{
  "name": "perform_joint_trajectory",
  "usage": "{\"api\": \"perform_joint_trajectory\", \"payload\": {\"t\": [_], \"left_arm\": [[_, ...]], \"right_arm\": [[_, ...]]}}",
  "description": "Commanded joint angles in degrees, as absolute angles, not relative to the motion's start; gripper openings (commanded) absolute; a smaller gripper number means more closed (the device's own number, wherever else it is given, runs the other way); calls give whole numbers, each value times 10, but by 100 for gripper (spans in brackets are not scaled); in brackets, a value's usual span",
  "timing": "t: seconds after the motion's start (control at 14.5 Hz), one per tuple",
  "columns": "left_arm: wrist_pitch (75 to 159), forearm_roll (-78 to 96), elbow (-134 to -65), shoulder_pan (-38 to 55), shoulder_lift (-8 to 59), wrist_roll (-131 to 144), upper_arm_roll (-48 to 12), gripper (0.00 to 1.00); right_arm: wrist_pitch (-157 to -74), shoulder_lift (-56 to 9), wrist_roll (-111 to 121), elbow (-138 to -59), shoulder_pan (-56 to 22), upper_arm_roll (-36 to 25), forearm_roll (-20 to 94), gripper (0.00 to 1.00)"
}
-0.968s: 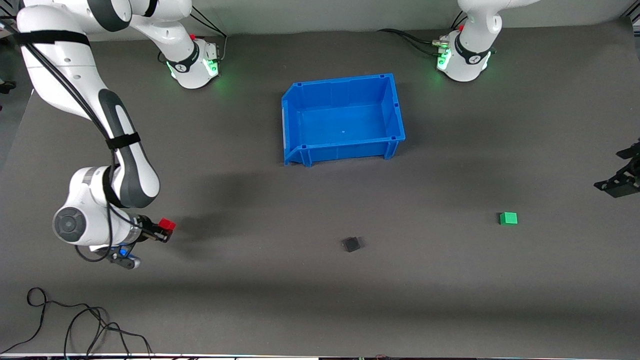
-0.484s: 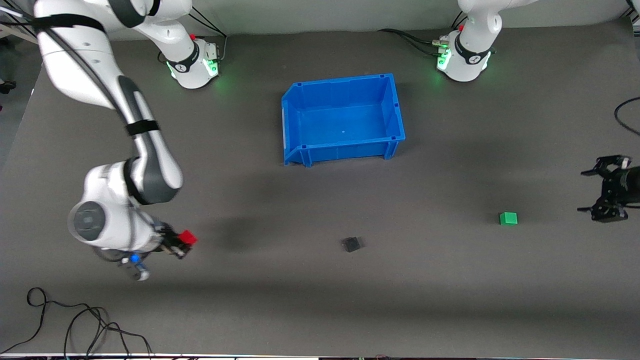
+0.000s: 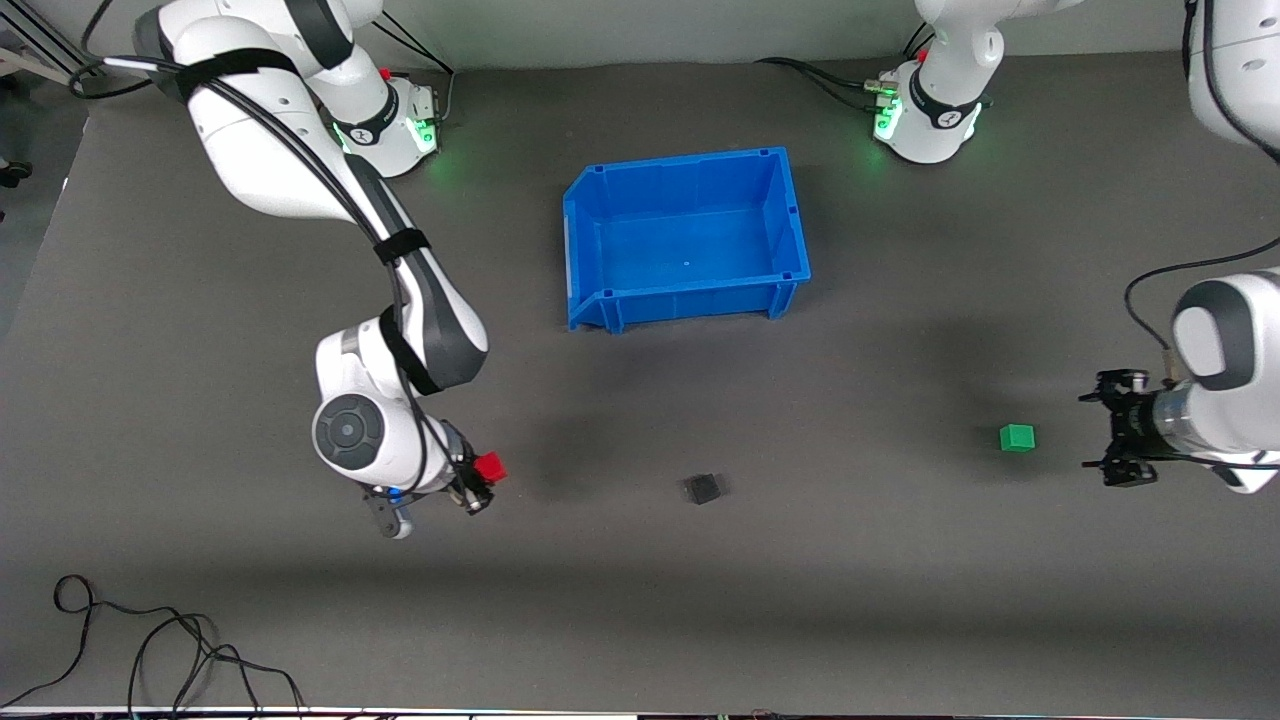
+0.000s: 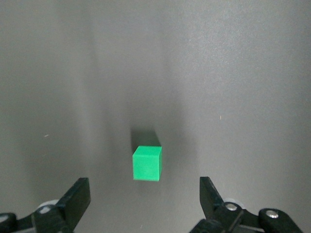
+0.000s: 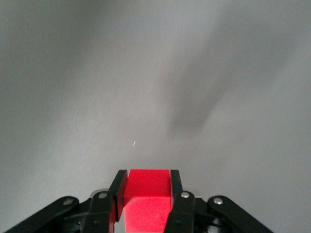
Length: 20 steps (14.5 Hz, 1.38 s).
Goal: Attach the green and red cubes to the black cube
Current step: 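Carry the red cube toward the black cube while the left gripper reaches the green cube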
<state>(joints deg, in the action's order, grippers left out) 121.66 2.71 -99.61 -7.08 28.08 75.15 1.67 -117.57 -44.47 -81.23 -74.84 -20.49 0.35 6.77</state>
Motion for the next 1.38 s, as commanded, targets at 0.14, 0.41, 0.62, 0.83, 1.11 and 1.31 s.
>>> {"api": "perform_joint_trajectory", "payload": {"t": [0.14,0.41,0.62,0.83,1.11,1.31], "left_arm": [[1321,16,-1061,-59,294,794,21,100],[1374,-21,-1069,-41,335,850,21,100],[1391,-33,-1069,-34,354,858,21,100],[1397,-33,-1069,-37,352,865,21,34],[1390,-33,-1067,-36,345,882,21,0],[1371,-33,-1059,-36,333,880,20,0]], "right_arm": [[-1182,-527,-924,-646,-236,-3,98,35],[-1254,-567,-960,-641,-238,29,98,34],[-1282,-589,-1001,-635,-256,48,97,34],[-1311,-613,-1046,-598,-260,65,98,33],[-1374,-651,-1063,-569,-261,89,98,33],[-1404,-681,-1084,-540,-272,105,97,32]]}}
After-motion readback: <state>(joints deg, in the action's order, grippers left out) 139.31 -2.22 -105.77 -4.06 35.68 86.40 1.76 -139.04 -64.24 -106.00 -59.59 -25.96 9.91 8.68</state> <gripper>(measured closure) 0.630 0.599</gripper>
